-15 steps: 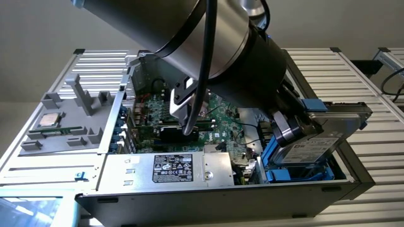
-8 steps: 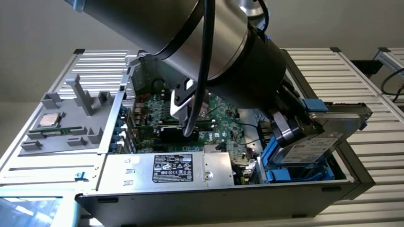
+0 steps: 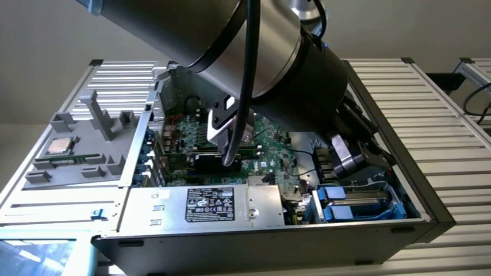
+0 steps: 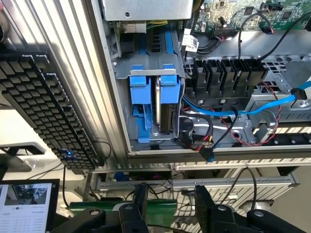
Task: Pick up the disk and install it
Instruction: 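Insert the disk into the insertion slot, then insert the first disk wire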
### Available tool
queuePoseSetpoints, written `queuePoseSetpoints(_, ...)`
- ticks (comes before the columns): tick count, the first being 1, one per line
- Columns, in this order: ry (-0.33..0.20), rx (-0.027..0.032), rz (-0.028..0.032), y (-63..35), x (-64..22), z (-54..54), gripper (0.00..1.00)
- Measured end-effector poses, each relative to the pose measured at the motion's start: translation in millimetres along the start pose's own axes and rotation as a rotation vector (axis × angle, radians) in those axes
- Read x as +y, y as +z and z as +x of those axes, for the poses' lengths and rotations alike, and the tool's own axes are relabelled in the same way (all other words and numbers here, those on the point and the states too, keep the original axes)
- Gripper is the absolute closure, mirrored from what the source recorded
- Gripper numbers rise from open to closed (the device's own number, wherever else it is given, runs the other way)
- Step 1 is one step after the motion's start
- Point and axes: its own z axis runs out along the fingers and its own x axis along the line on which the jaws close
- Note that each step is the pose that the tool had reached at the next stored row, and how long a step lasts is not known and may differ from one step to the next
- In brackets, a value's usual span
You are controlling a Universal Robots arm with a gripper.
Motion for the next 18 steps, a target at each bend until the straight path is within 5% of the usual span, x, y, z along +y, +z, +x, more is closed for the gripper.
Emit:
queuePoseSetpoints(5,0.0,0.0003,-0.0017,0.1,-0.6,0.0,0.48)
queuePoseSetpoints(10,0.0,0.0014,-0.0265,1.8,-3.5,-0.1,0.48)
queuePoseSetpoints(18,0.0,0.0015,-0.0307,2.0,-4.1,-0.1,0.48)
